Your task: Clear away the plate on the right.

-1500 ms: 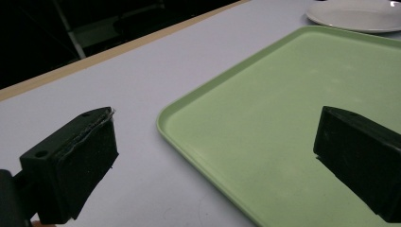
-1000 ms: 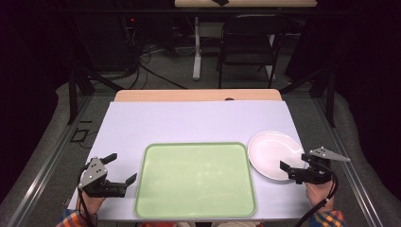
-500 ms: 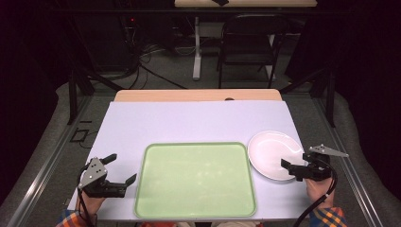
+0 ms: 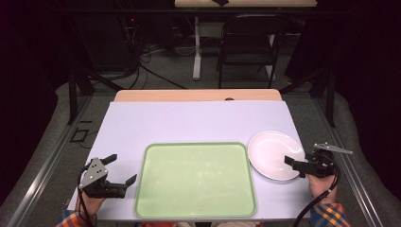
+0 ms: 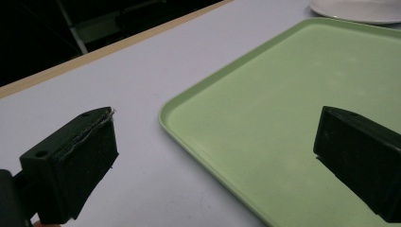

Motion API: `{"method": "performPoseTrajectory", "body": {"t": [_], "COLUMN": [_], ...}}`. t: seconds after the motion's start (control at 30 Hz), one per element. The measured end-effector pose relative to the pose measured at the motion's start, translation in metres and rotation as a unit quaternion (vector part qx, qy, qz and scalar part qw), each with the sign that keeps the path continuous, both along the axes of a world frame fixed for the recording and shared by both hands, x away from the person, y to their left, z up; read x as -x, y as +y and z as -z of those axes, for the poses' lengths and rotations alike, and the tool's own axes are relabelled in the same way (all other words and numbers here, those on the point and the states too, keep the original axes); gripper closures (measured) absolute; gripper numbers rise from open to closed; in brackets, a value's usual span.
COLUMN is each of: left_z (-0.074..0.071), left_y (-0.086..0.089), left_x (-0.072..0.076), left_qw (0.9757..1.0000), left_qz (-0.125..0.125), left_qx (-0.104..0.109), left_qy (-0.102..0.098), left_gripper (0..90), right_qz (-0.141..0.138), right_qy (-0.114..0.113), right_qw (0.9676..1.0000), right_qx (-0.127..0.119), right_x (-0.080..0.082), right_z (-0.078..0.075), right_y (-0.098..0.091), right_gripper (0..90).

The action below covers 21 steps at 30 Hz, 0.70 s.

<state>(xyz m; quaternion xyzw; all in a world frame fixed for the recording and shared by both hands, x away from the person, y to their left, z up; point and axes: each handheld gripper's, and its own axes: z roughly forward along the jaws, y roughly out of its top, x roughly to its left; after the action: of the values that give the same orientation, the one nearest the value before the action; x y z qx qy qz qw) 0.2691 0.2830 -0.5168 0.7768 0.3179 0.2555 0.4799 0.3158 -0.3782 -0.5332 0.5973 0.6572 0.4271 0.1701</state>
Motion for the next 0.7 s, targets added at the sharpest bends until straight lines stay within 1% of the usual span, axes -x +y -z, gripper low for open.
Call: {"method": "performPoseTrajectory", "body": {"t": [0.1,0.13,0.17,0.2,0.27,0.3,0.33,0.37,0.4,0.43,0.5,0.53,0.57,0.6,0.63,0.67,0.7], "left_z": [0.000,0.001,0.001,0.000,0.000,0.000,0.000,0.000,0.000,0.000,0.000,0.000,0.000,0.000,0.000,0.000,0.001], "left_y": [-0.001,0.000,0.000,0.000,0.000,0.000,0.000,0.000,0.000,0.000,0.000,0.000,0.000,0.000,0.000,0.000,0.000], "left_x": [0.000,-0.001,-0.001,-0.001,-0.001,-0.001,-0.001,0.000,0.000,0.000,0.000,0.000,0.000,0.000,0.000,0.000,0.000], "left_qw": [1.0000,1.0000,1.0000,1.0000,1.0000,1.0000,1.0000,1.0000,1.0000,1.0000,1.0000,1.0000,1.0000,1.0000,1.0000,1.0000,0.9999], "left_qz": [0.001,-0.001,-0.001,-0.002,-0.002,-0.002,-0.001,-0.003,-0.003,0.000,0.005,0.005,0.004,0.004,0.004,0.004,0.004], "left_qx": [-0.001,-0.002,-0.002,0.001,0.001,0.001,0.000,0.003,0.003,0.004,0.001,0.001,0.002,0.002,0.002,0.002,-0.001], "left_qy": [0.002,0.004,0.004,0.006,0.006,0.006,0.006,0.007,0.007,0.005,0.008,0.008,0.008,0.008,0.007,0.008,0.010], "left_gripper": [0.1,0.1,0.1,0.2,0.1,0.1,0.2,0.2,0.2,0.2,0.2,0.2,0.3,0.3,0.3,0.4,0.4], "right_qz": [0.002,0.011,0.011,0.016,0.024,0.024,0.029,0.044,0.044,0.053,0.064,0.064,0.076,0.076,0.081,0.082,0.090], "right_qy": [0.002,0.007,0.007,0.013,0.023,0.023,0.029,0.042,0.042,0.053,0.069,0.069,0.076,0.076,0.080,0.079,0.086], "right_qw": [1.0000,0.9997,0.9997,0.9994,0.9988,0.9988,0.9982,0.9966,0.9966,0.9954,0.9939,0.9939,0.9923,0.9923,0.9916,0.9915,0.9898], "right_qx": [-0.005,-0.019,-0.019,-0.028,-0.036,-0.036,-0.044,-0.055,-0.055,-0.059,-0.057,-0.057,-0.061,-0.061,-0.061,-0.062,-0.069], "right_x": [-0.001,-0.003,-0.003,-0.004,-0.006,-0.006,-0.007,-0.009,-0.009,-0.010,-0.012,-0.012,-0.013,-0.013,-0.013,-0.014,-0.014], "right_z": [0.001,0.002,0.002,0.004,0.006,0.006,0.008,0.010,0.010,0.012,0.015,0.015,0.016,0.016,0.016,0.017,0.019], "right_y": [-0.003,-0.006,-0.006,-0.010,-0.013,-0.013,-0.015,-0.019,-0.019,-0.022,-0.024,-0.024,-0.026,-0.026,-0.026,-0.028,-0.029], "right_gripper": [0.0,0.0,0.0,0.0,0.0,0.0,0.0,7.2,7.2,17.6,19.6,19.6,23.5,23.5,25.3,27.9,32.1]}}
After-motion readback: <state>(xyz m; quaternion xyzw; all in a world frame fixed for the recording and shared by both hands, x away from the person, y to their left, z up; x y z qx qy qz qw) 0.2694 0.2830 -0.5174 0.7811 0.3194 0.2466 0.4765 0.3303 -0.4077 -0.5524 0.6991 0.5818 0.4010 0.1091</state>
